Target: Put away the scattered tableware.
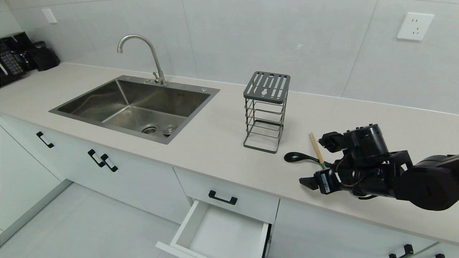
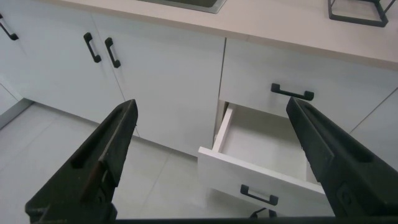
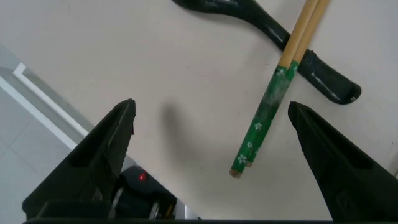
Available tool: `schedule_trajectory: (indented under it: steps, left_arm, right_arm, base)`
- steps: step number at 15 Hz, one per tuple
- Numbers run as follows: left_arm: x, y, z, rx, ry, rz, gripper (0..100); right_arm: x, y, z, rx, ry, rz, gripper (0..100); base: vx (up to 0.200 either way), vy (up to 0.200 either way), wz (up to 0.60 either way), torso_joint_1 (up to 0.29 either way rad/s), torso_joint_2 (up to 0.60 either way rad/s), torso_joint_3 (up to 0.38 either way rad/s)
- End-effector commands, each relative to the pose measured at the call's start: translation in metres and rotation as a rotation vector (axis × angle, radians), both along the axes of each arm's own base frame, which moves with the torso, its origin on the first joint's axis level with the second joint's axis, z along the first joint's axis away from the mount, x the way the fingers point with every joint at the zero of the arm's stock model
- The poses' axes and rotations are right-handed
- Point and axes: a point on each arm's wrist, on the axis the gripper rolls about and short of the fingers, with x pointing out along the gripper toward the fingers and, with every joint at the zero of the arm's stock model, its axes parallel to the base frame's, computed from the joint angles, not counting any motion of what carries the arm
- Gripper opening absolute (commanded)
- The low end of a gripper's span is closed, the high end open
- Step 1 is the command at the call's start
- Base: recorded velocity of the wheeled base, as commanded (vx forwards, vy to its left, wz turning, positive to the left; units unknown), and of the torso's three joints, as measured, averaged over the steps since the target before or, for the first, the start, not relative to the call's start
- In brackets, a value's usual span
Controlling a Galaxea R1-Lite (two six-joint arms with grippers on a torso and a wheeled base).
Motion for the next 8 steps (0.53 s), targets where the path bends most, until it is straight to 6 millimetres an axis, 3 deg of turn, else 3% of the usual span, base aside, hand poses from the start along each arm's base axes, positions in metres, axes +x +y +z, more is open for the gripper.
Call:
schedule_trajectory:
  steps: [1,7,8]
  left_arm:
    - [0.0,0.0,0.0,-0.001,0.001,0.001,100]
    - [0.0,0.0,0.0,-0.001,0.001,0.001,100]
    - [0.0,0.0,0.0,-0.001,0.001,0.001,100]
  right_arm:
    - [0.004,0.002,-0.011,-0.016,0.029,-0.002,100]
    - [0.021,0.007,-0.016,-0.007,-0.002,-0.016,100]
    - [0.022,0.006,-0.017,-0.013,-0.002,-0.026,0]
  base:
    - [0.0,0.0,0.0,0.0,0.0,0.0]
    - [0.0,0.0,0.0,0.0,0.0,0.0]
    - [0.0,0.0,0.0,0.0,0.0,0.0]
